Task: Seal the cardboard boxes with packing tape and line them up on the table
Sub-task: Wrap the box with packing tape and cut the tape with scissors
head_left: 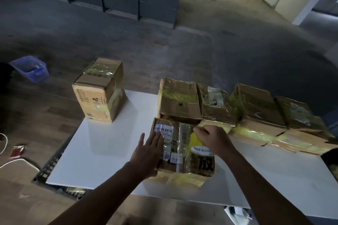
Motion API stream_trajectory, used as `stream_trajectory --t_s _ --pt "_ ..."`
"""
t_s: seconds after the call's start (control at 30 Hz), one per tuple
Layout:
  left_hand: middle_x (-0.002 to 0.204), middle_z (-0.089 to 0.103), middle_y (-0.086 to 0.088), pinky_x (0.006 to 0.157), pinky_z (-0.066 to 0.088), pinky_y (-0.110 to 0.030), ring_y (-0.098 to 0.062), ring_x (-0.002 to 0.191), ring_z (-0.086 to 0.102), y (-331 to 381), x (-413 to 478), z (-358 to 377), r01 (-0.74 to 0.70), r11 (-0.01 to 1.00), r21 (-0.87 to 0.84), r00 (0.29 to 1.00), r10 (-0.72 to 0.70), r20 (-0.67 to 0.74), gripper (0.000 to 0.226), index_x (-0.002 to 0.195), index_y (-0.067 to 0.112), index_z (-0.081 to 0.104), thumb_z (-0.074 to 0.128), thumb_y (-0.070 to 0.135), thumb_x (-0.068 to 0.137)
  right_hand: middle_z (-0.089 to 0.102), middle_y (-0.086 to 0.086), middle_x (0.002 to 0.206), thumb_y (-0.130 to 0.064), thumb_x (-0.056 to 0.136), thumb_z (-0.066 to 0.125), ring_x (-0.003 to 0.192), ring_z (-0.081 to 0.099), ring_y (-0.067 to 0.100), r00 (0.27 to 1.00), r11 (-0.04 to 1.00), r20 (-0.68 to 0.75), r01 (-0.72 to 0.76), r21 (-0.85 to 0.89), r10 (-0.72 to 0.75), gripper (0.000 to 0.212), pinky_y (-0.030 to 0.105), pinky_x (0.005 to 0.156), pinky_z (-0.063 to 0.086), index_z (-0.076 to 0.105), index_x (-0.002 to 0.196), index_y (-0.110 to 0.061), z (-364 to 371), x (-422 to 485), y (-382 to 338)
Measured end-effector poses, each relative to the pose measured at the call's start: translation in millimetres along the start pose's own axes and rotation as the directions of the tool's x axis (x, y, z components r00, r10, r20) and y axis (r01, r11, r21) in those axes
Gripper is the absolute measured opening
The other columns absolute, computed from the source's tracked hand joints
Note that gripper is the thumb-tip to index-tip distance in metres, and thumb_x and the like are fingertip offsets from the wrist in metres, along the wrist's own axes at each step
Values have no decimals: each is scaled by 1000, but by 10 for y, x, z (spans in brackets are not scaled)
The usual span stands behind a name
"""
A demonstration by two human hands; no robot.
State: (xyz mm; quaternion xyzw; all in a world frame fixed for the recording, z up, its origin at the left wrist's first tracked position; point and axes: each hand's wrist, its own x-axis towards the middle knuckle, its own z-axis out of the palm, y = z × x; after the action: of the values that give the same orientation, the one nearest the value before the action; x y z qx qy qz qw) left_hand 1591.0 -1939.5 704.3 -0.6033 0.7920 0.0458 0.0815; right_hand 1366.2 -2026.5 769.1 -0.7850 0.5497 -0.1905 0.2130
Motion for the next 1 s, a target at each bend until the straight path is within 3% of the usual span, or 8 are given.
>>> stream_trajectory --t_s 0.23,0.4,0.53,0.63,0.73,0.8,0.9,1.0 --pt "159 -14 -17 119 -6 -51 -33 147 -13 375 112 -60 -13 999 -51 1000 11 -22 123 149 2 -15 70 54 77 37 2 52 -38 93 57 48 34 14 999 1000 38 17 -23 -16 46 28 48 24 42 58 -12 80 31 61" --pt "160 -8 -16 116 -9 -48 -33 148 -7 360 134 -1 -3 998 -67 1000 1 -21 117 151 3 -7 69 51 78 47 -5 58 -33 95 55 51 43 4 993 958 115 -67 278 37 32 17 50 34 53 67 -17 13 -42 133" --pt "149 39 -20 110 27 -54 -36 139 35 354 126 20 11 999 -46 1000 -11 3 118 144 0 37 79 60 52 67 0 88 -32 95 55 84 61 10 981 893 142 -182 411 135 16 21 67 46 68 94 -24 44 -116 254" --pt "134 56 -18 98 47 -52 -34 124 54 342 151 69 12 1000 -8 1000 -12 -26 118 132 0 55 80 63 36 59 -12 63 -31 94 59 60 51 1 993 942 102 -88 324 57 25 25 59 41 67 70 -25 -23 -82 300" --pt "132 58 -19 93 50 -53 -34 121 57 325 166 91 18 1000 -14 1000 -18 -16 121 129 -1 57 81 64 30 30 -9 44 -39 89 60 44 29 8 997 997 -11 71 44 -71 48 26 48 28 38 50 -22 -159 -44 410" --pt "138 51 -23 99 45 -56 -36 128 49 369 151 7 23 1000 -18 999 -23 27 122 135 -3 49 82 64 38 33 -2 45 -43 87 59 43 35 18 997 995 -29 69 -75 -71 50 28 46 31 39 52 -13 -163 -76 449" --pt "158 2 -24 117 6 -57 -39 147 3 478 159 -102 -5 999 45 1000 5 7 109 151 -2 3 67 49 79 29 -3 43 -37 88 62 44 35 24 996 994 -85 32 -101 -40 54 30 49 32 29 49 -19 -89 -95 385" --pt "158 -14 -19 116 -7 -54 -35 146 -12 715 198 -125 -74 997 13 997 74 0 112 151 5 -9 66 49 81 21 -8 44 -33 88 64 44 26 16 993 989 -87 72 -126 -83 58 27 50 25 21 51 -25 -59 -72 320"
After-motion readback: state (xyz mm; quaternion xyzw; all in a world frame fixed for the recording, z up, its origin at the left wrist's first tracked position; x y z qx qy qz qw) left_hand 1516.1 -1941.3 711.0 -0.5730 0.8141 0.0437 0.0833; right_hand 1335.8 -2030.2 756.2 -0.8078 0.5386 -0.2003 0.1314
